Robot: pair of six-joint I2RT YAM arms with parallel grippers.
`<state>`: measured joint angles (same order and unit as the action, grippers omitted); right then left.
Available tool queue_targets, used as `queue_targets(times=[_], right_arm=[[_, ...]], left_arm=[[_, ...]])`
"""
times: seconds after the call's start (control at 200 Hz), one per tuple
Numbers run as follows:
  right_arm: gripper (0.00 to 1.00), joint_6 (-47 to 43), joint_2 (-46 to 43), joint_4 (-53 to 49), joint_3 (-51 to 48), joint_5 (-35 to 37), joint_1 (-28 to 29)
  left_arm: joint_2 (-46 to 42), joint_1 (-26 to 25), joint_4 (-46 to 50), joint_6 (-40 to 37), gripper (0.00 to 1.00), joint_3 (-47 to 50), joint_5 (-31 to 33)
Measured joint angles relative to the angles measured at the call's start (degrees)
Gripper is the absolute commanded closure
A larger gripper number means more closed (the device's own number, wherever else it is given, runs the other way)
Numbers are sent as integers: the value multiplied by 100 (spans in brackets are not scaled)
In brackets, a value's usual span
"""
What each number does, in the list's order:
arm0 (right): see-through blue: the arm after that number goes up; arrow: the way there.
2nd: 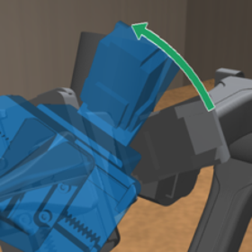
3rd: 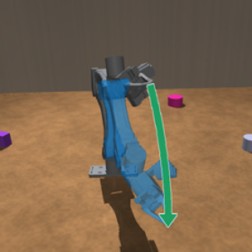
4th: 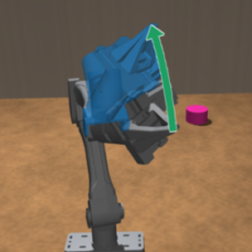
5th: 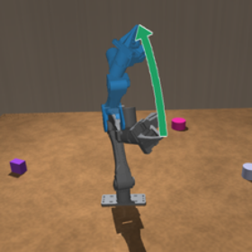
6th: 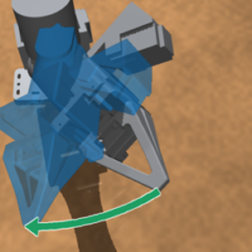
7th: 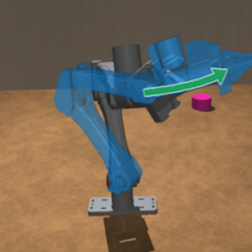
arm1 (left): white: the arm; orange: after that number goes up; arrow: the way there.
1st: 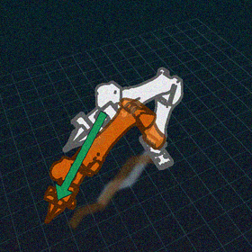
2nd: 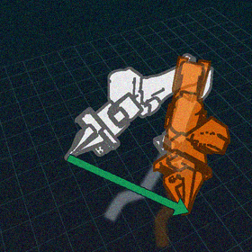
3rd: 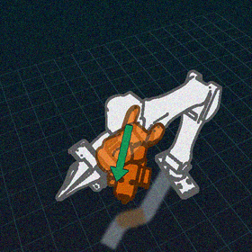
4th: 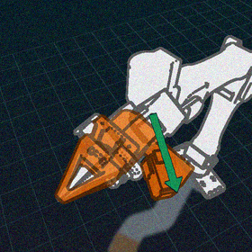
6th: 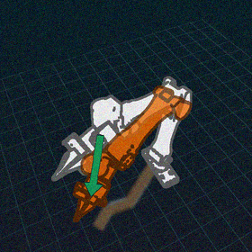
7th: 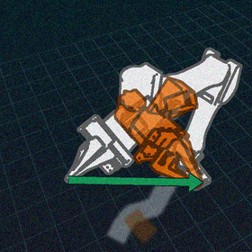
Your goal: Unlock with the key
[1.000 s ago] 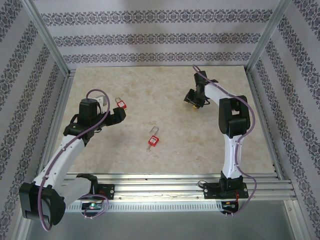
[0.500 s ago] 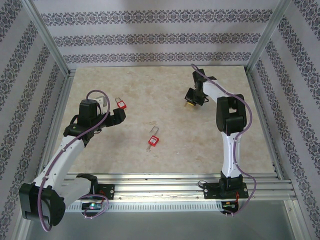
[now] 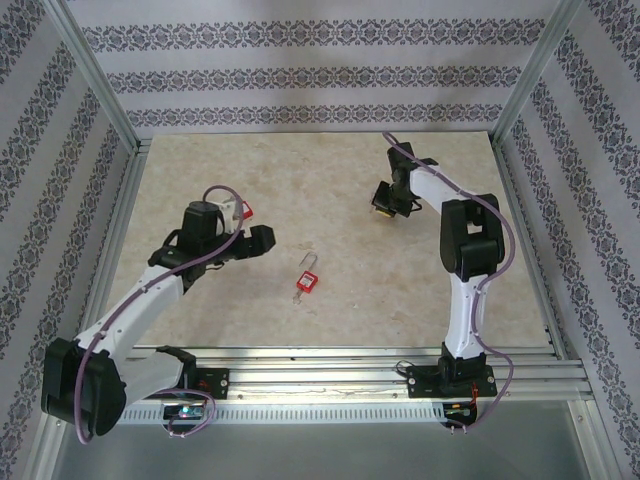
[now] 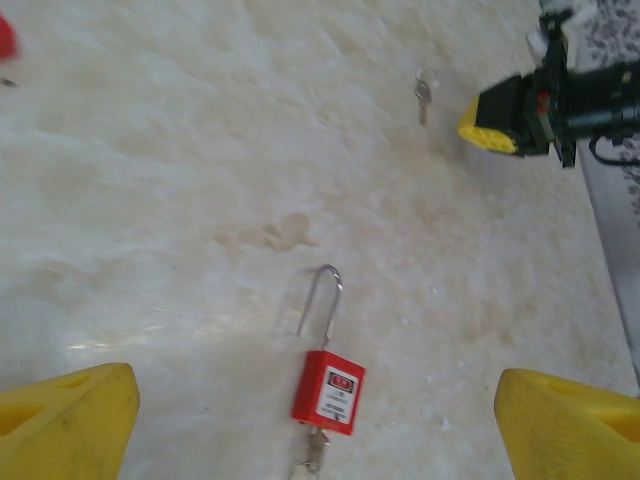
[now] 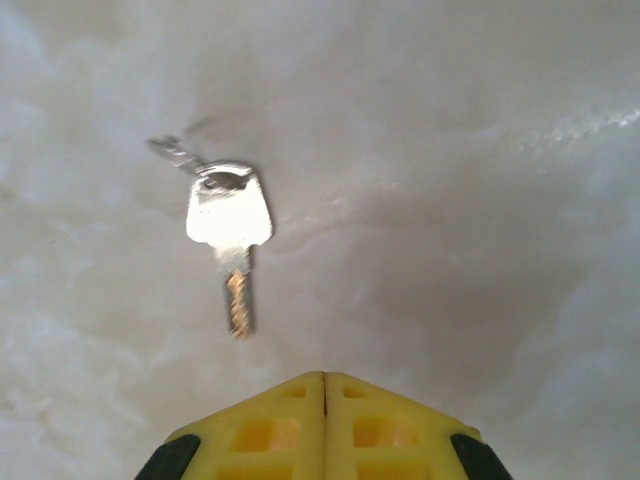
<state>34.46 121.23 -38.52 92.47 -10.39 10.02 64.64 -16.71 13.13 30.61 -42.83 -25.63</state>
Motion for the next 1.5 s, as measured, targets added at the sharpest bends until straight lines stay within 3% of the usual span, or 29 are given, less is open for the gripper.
queue_targets(times=[0.095,0.225,0.719,1.194,1.499], right_arm=[[71,-267,-186,83,-4,-13,26],[64,-782,-168,87,210,-13,37],[63,-2441,1084,-507,1740,70,35],[63,-2745,1506,-870,2371,28,35],[72,-2848,2041,-1335,3058,-61,37]], left_arm=[[136,-125,-225,140,9,68,-101],[107,-212,-358,160,7,83,-155],[-514,-243,-164,-22,6,59,-133],[-511,-243,-37,-57,6,15,-114],[-514,-243,15,-87,6,4,-111]])
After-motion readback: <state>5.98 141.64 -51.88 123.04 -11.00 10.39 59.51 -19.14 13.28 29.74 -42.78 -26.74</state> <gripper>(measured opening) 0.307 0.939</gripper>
